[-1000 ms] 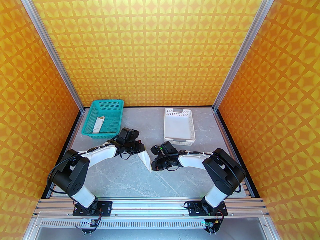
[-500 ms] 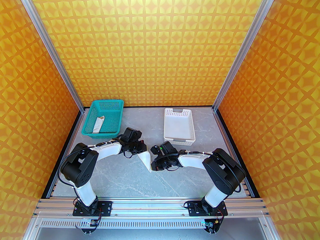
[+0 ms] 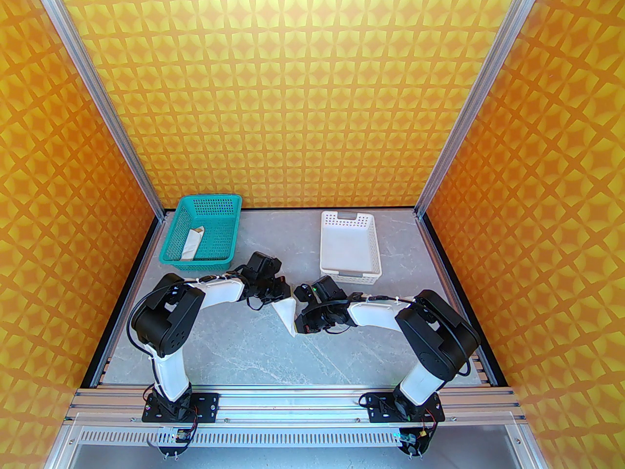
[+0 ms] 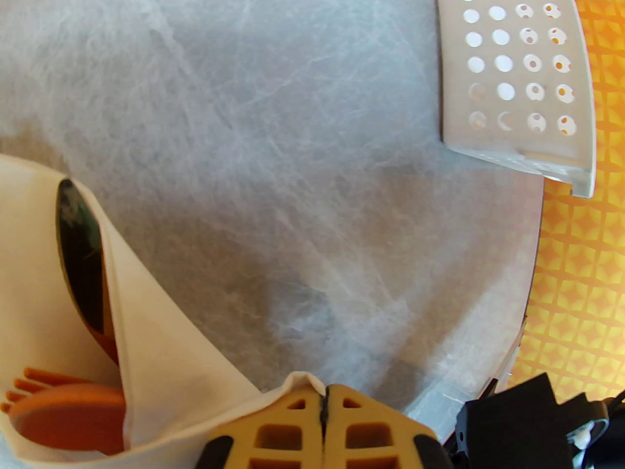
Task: Place the utensils on the paper napkin and roll it up
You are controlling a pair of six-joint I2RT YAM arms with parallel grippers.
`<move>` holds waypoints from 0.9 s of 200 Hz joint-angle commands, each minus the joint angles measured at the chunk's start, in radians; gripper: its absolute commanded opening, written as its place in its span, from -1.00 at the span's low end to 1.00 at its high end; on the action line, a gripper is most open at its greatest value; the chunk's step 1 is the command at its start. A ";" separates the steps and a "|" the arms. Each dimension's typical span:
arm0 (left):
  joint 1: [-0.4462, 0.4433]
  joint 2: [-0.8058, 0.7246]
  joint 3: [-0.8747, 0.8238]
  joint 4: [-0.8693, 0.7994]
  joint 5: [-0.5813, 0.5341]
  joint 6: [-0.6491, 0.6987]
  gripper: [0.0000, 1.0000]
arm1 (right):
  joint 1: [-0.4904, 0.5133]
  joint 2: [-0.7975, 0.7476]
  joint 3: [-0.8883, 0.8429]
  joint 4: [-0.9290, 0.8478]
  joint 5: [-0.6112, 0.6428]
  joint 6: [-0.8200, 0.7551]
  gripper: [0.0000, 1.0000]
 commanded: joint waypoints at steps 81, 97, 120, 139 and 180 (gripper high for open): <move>-0.028 0.073 0.034 -0.012 -0.072 0.020 -1.00 | 0.004 0.000 -0.011 -0.045 0.053 0.025 -0.86; -0.027 0.073 0.033 -0.022 -0.079 0.026 -1.00 | 0.004 -0.036 -0.013 -0.051 0.053 0.032 -0.79; -0.029 0.072 0.028 -0.026 -0.086 0.030 -1.00 | 0.003 -0.099 -0.019 -0.082 0.067 0.039 -0.72; -0.030 0.072 0.028 -0.027 -0.089 0.033 -1.00 | -0.005 -0.152 -0.014 -0.134 0.094 0.027 -0.65; -0.033 0.070 0.032 -0.031 -0.089 0.038 -1.00 | -0.015 -0.213 0.020 -0.245 0.162 -0.025 -0.51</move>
